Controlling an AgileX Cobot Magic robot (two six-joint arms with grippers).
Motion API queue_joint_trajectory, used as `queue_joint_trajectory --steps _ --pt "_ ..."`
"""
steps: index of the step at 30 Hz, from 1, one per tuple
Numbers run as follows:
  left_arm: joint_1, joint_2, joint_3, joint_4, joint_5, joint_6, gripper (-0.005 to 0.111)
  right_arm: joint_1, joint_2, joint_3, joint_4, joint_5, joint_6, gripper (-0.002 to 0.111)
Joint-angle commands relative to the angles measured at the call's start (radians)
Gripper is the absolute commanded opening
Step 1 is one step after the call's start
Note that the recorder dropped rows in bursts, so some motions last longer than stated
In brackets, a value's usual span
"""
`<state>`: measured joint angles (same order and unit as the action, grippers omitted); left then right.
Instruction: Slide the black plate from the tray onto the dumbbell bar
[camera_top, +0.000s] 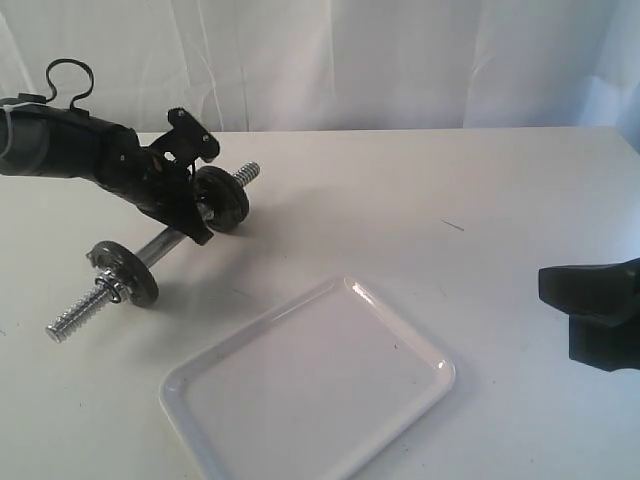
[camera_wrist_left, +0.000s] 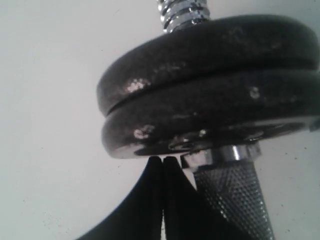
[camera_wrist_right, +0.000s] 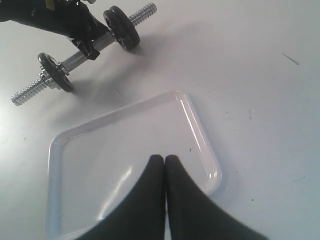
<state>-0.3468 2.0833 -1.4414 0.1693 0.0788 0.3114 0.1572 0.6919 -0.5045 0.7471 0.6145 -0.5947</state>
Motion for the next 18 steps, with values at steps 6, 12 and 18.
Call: queue_joint_trajectory --steps 6,12,18 --pt "-0.041 -0.013 -0.003 -0.011 0.026 0.041 0.0 -0.006 -0.004 0.003 0.005 -0.008 -0.012 0.0" --pt "-0.083 -0.013 -0.003 -0.011 0.026 0.059 0.0 -0.006 -0.004 0.003 0.005 -0.008 -0.012 0.0" --pt "-0.082 -0.013 -0.003 -0.011 0.043 0.059 0.0 -0.006 -0.004 0.003 0.005 -0.008 -0.012 0.0"
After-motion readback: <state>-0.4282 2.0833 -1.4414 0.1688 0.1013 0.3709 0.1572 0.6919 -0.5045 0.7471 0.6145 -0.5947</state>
